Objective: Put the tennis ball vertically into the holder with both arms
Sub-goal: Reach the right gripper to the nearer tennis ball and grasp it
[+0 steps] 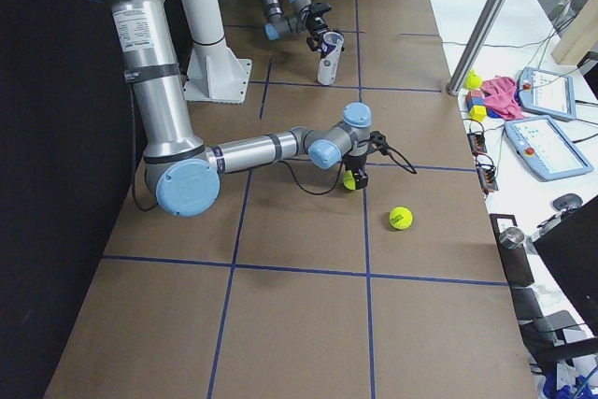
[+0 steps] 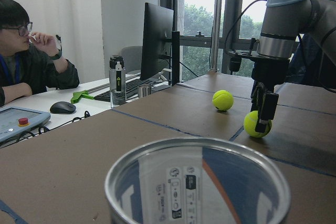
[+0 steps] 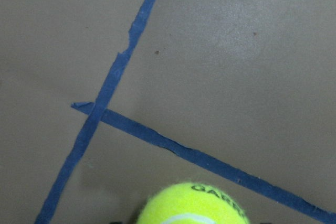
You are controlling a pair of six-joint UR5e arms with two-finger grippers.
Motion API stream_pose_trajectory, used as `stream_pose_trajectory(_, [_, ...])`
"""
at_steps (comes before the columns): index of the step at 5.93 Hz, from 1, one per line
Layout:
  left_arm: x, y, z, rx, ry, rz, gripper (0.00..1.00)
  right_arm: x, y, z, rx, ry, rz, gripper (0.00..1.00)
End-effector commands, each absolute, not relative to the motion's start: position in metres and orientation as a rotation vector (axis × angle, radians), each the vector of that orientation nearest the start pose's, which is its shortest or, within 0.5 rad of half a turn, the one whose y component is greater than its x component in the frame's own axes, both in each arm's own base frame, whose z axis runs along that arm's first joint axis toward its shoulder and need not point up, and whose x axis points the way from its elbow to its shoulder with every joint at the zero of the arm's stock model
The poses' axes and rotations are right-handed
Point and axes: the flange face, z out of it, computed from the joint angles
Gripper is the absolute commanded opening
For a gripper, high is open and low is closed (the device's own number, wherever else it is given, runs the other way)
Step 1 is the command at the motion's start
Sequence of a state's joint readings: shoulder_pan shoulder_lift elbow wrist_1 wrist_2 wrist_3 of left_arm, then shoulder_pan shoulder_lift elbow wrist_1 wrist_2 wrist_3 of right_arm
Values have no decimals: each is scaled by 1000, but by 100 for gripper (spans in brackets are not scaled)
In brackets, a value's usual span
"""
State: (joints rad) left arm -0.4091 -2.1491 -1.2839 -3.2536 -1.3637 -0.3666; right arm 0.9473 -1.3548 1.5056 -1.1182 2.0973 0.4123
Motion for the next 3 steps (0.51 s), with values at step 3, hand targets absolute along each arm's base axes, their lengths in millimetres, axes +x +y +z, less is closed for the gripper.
stream_pose_trajectory(3, [542, -403, 275, 1521, 1270, 314, 93, -282, -532, 384, 378, -863, -272, 6])
